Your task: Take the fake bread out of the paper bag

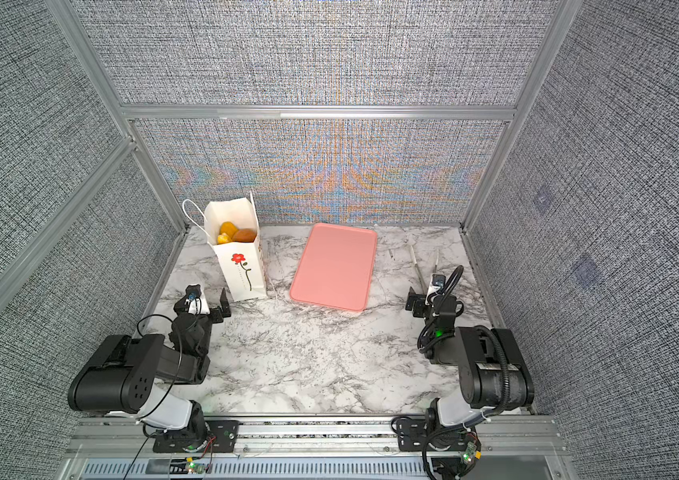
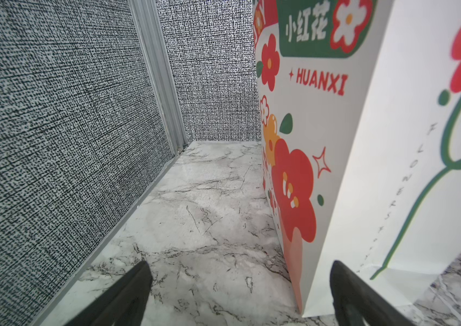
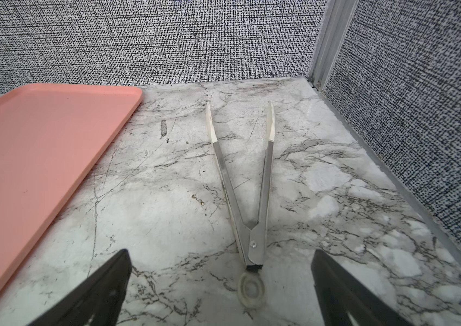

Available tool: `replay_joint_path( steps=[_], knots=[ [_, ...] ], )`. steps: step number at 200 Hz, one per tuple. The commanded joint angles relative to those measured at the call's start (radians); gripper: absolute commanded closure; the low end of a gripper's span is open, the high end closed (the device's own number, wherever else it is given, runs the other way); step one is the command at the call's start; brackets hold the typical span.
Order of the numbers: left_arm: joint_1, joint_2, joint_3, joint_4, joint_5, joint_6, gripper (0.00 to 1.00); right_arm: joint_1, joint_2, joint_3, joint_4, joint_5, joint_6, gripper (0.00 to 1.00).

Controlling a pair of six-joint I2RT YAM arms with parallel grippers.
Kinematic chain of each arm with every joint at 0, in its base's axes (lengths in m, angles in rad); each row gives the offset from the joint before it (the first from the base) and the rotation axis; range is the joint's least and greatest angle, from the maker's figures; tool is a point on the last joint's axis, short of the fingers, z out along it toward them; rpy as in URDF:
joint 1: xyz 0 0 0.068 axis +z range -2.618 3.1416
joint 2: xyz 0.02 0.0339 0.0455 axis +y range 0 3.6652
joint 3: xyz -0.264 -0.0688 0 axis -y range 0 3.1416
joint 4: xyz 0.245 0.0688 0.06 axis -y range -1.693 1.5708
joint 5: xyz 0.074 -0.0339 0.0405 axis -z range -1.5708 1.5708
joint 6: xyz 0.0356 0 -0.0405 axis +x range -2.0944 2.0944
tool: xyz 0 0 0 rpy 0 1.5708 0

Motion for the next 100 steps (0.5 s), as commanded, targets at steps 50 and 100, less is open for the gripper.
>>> replay_joint_path(
  steps=[50,100],
  knots=[
    [-0.012,-0.022,-0.026,0.064,0.066,0.037,0.01,0.002,-0.002,0.003,0.015,0.004,0.011,0.00],
    [-0.084,-0.387,0.043,-0.341,-0.121,0.019,0.01,0.038,-0.355,-0.035,-0.244,0.215,0.101,0.01]
  ],
)
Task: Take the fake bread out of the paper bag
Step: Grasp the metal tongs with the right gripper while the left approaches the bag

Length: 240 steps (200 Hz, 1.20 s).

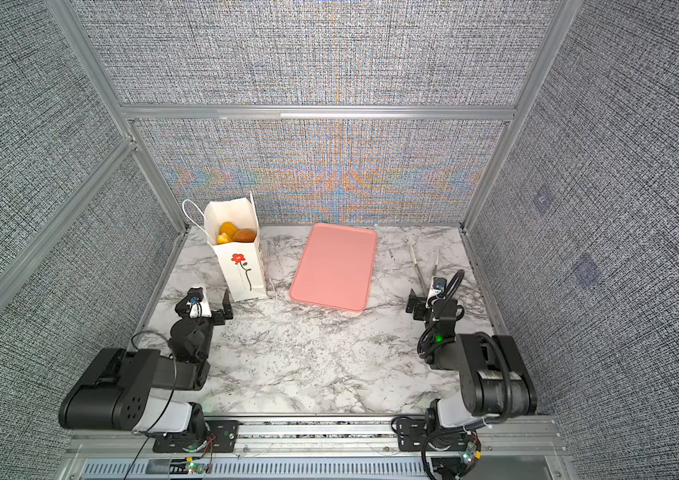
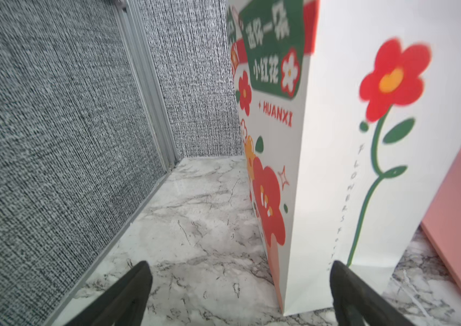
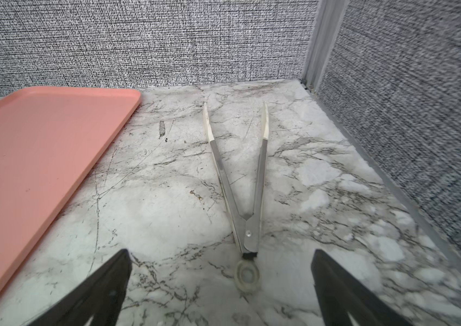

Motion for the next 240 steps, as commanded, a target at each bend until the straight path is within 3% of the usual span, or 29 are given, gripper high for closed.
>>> replay_joint_path(
  steps=[1,16,34,52,96,118,136,162,199,240],
  knots=[
    [-0.020,-0.187,0.078,-0.279,-0.115,-0.024,0.01,0.010,-0.225,0.043,-0.248,0.161,0.101,0.01],
    [-0.024,-0.314,0.175,-0.535,-0.173,-0.088,0.01,-0.007,-0.384,0.143,-0.586,0.161,0.171,0.01],
    [-0.024,-0.383,0.284,-0.769,-0.235,-0.167,0.01,-0.033,-0.510,0.199,-0.765,0.094,0.217,0.01],
    [-0.024,-0.438,0.393,-1.008,-0.202,-0.221,0.01,-0.072,-0.546,0.307,-0.964,0.028,0.301,0.01],
    [-0.024,-0.626,0.488,-1.364,0.054,-0.270,0.01,-0.166,-0.357,0.556,-1.181,-0.154,0.421,0.01],
    [-0.024,-0.750,0.481,-1.501,0.125,-0.269,0.01,-0.217,-0.205,0.647,-1.208,-0.337,0.469,0.01],
    [-0.031,-0.823,0.474,-1.579,0.155,-0.280,0.01,-0.228,-0.075,0.737,-1.237,-0.378,0.514,0.01],
    [-0.053,-0.843,0.452,-1.549,0.197,-0.274,0.01,-0.229,0.025,0.816,-1.264,-0.436,0.413,0.01],
    [-0.059,-0.783,0.432,-1.528,0.286,-0.270,0.01,-0.228,0.099,0.869,-1.355,-0.340,0.211,0.01],
    [-0.061,-0.749,0.394,-1.479,0.302,-0.270,0.01,-0.197,0.144,0.794,-1.302,-0.291,-0.039,0.03]
  ],
)
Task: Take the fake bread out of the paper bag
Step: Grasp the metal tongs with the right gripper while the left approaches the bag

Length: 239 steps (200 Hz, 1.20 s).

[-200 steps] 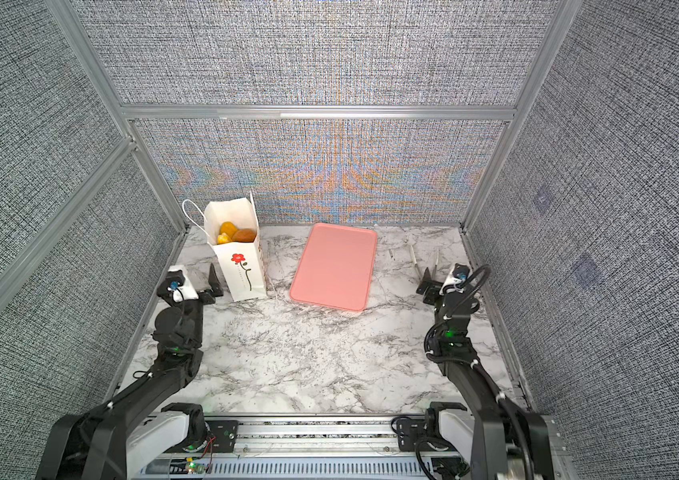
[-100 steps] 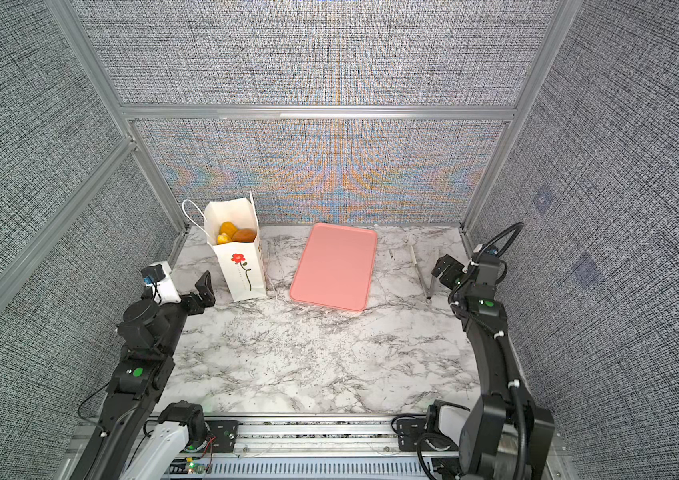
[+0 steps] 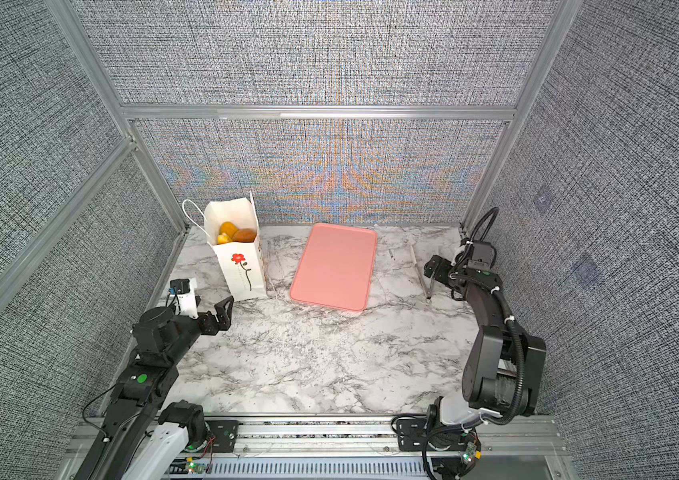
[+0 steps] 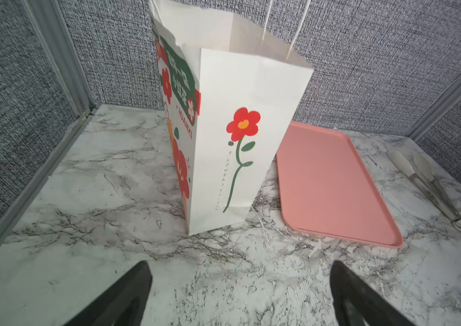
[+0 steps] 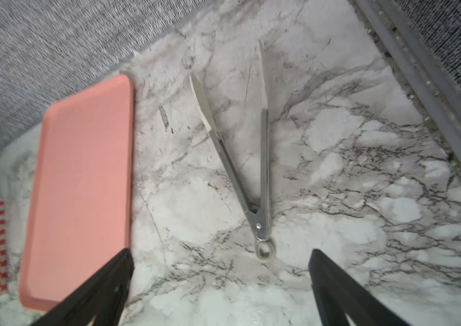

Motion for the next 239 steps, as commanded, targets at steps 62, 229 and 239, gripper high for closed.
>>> replay_joint_path(
  steps=[62,229,239],
  knots=[
    [-0.022,-0.008,-0.029,0.048,0.041,-0.009,0.01,0.059,0.202,0.092,-0.091,0.149,-0.274,0.04],
    [-0.052,0.020,-0.047,0.056,0.076,-0.003,0.01,0.116,0.470,0.308,-0.227,0.217,-0.248,0.08],
    [-0.054,0.021,-0.048,0.056,0.077,-0.001,0.01,0.116,0.471,0.310,-0.228,0.228,-0.242,0.07]
  ],
)
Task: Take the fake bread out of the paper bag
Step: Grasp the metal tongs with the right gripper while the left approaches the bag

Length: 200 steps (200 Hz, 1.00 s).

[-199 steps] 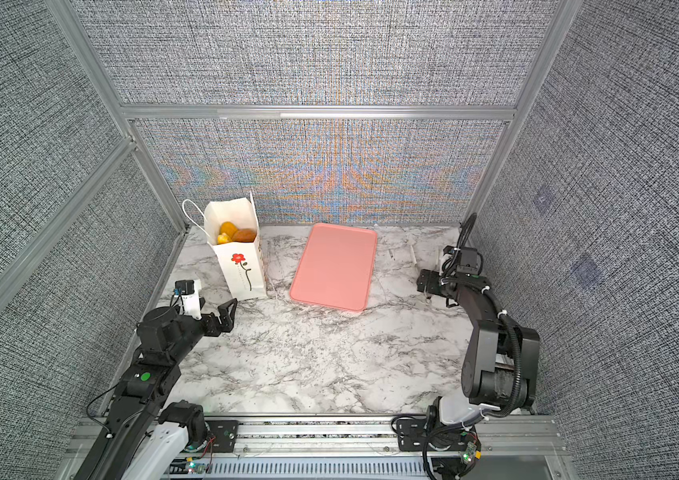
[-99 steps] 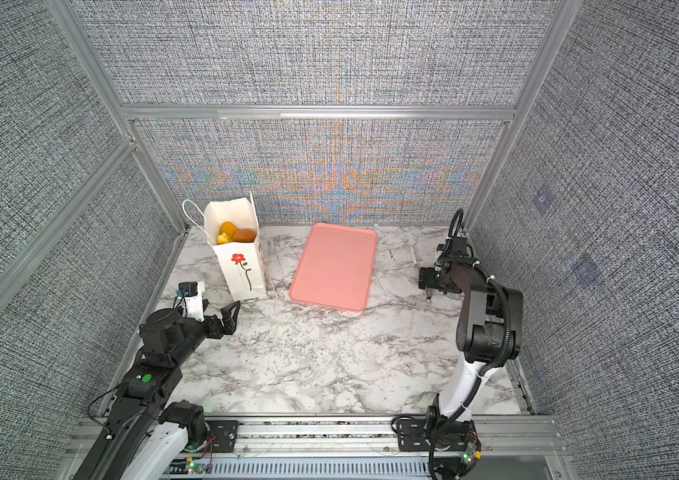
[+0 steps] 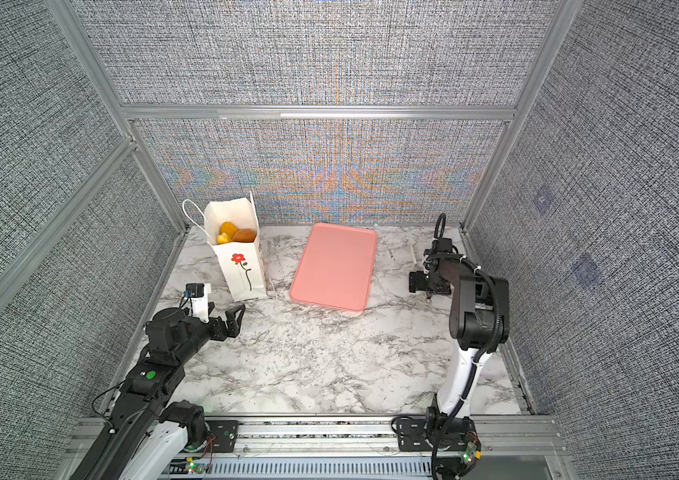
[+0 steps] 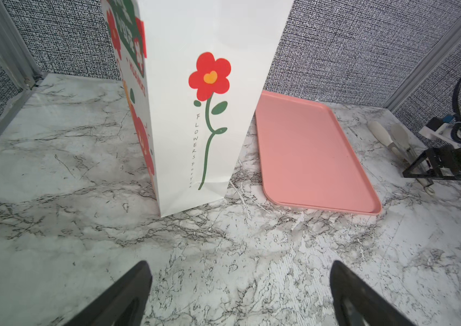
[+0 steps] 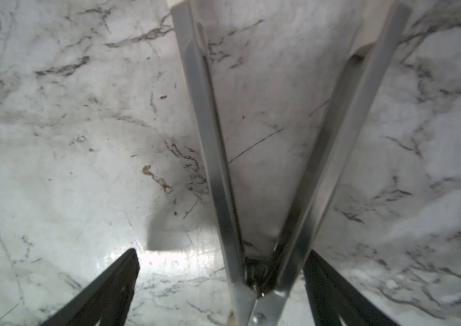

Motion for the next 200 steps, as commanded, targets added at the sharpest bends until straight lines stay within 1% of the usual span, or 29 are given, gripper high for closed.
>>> replay_joint_path(
  steps=[1,7,10,15,74,107,137,155,172,200],
  knots=[
    [-0.005,0.005,-0.001,0.035,0.017,0.005,0.01,0.001,0.004,0.010,-0.025,0.043,0.016,0.07],
    [-0.004,0.004,-0.001,0.036,0.017,0.005,0.01,0.001,0.006,0.012,-0.024,0.046,0.017,0.06],
    [-0.006,0.005,-0.001,0.035,0.017,0.005,0.01,0.000,0.008,0.012,-0.024,0.046,0.018,0.02],
    [-0.006,0.004,-0.001,0.037,0.017,0.006,0.01,0.000,0.009,0.012,-0.024,0.047,0.019,0.01],
    [-0.014,0.007,-0.001,0.032,0.014,0.007,0.01,0.000,0.004,0.010,0.013,0.049,0.022,0.02],
    [-0.017,0.014,-0.001,0.031,0.016,0.006,0.01,0.000,-0.007,0.003,0.053,0.059,0.010,0.08],
    [-0.024,0.027,0.001,0.032,0.021,0.004,0.01,-0.001,0.011,0.025,0.050,0.046,0.009,0.18],
    [-0.027,0.033,0.001,0.032,0.023,0.002,0.01,0.000,0.020,0.033,0.051,0.044,0.015,0.19],
    [-0.031,0.032,0.000,0.037,0.039,0.000,0.01,-0.001,0.033,0.040,0.050,0.046,0.015,0.24],
    [-0.038,0.028,-0.004,0.044,0.050,-0.002,0.01,-0.001,0.053,0.049,0.044,0.054,0.013,0.27]
  ],
)
